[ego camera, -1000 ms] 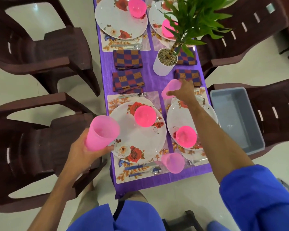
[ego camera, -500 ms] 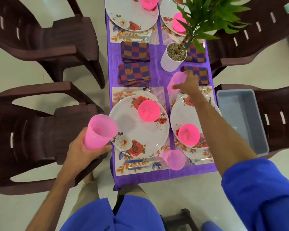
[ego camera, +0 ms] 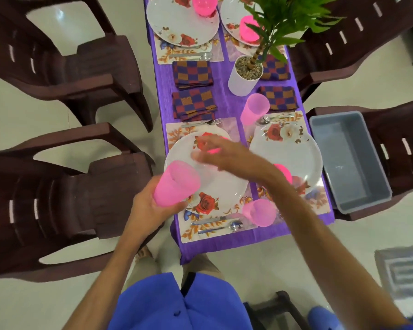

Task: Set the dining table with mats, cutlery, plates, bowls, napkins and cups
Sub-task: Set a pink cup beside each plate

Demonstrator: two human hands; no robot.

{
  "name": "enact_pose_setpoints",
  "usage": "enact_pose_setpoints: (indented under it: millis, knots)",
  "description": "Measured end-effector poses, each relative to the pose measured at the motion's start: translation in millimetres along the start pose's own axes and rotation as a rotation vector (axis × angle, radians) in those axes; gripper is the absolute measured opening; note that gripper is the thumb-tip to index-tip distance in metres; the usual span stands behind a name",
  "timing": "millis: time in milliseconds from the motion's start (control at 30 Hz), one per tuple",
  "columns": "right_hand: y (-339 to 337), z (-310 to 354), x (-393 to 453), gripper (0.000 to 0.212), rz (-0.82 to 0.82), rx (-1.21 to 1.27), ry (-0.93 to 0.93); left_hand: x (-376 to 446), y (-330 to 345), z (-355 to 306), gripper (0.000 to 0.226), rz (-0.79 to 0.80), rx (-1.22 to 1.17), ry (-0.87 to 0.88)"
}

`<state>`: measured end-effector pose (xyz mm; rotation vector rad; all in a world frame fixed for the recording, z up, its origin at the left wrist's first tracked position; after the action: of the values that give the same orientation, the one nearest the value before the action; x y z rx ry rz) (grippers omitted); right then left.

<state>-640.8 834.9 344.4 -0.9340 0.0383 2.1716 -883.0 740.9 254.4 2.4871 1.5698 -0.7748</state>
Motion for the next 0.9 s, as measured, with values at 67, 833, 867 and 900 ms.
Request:
enact_pose_setpoints:
  millis: [67,833,867,900]
  knots:
    - [46,16,-14,0.081,0.006,-0.066,-0.028,-3,-3,-1,0.07,0.028,0.013,0.042]
    - [416,342,53,0.067,-0.352,-0.023,-0.343,-324,-365,124,0.079,-0.332,0.064,0.2]
    - [429,360,63,0.063,-0.368,-0.003,-0.369,-337,-386,132,0.081,-0.354,0.067,0.186]
    - [438,376,71,0.06,-0.374,0.02,-0.384,-346,-404,138,0.083,-0.377,0.069,0.173]
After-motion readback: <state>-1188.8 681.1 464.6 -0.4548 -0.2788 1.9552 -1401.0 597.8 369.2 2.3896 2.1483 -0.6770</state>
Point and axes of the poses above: each hand's wrist, its own x-axis towards the middle knuckle, its own y-axis out of the palm, z = x × y, the point moved 1 cm from there along x, towards the middle knuckle, and after that the axes turned 14 degrees about z, right-handed, at the moved point
